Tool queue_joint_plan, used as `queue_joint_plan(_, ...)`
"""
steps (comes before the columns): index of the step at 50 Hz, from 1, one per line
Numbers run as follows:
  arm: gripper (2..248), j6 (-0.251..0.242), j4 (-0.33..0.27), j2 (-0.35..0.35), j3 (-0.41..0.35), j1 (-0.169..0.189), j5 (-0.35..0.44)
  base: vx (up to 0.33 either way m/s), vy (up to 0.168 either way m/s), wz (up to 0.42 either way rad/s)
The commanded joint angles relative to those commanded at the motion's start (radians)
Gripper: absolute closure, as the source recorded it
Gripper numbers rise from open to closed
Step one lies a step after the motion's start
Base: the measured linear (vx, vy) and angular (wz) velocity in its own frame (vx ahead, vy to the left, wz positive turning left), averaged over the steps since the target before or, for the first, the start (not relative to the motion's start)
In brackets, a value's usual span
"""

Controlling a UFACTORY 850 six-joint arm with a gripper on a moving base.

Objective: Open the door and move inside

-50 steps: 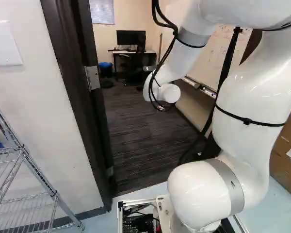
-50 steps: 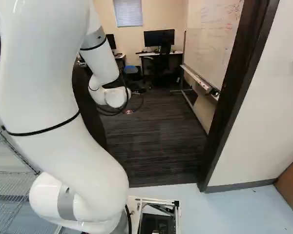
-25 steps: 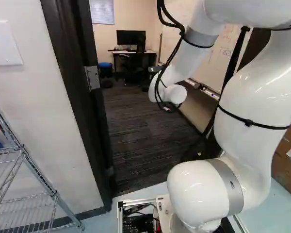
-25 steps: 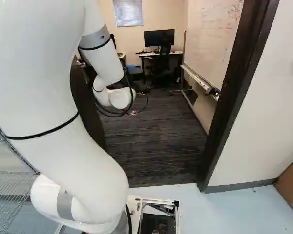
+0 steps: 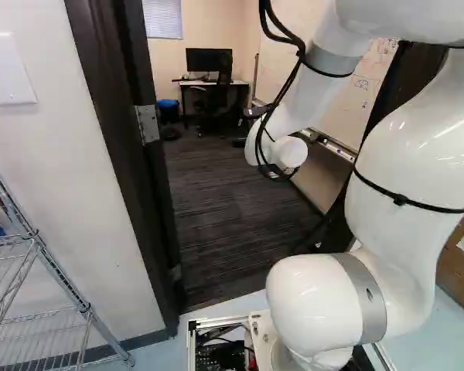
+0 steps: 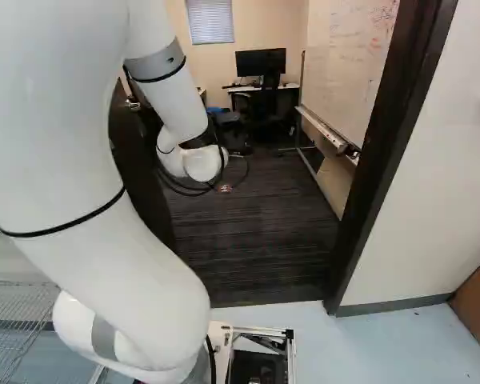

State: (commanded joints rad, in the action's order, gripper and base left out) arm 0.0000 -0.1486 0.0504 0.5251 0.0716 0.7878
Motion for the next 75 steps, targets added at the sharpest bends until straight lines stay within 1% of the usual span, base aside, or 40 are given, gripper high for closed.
queue_joint_plan(15,3,0.0,-0.049,-0.03,-0.031,0.02,0.0,0.0,0.0,0.0)
queue_joint_plan(30,3,0.0,-0.055,-0.039,-0.04,0.024,0.0,0.0,0.0,0.0)
queue_joint_plan(53,3,0.0,-0.038,-0.063,-0.074,0.016,0.007,0.0,0.0,0.0)
queue_joint_plan(75,3,0.0,0.007,-0.128,-0.162,-0.006,0.026,0.0,0.0,0.0)
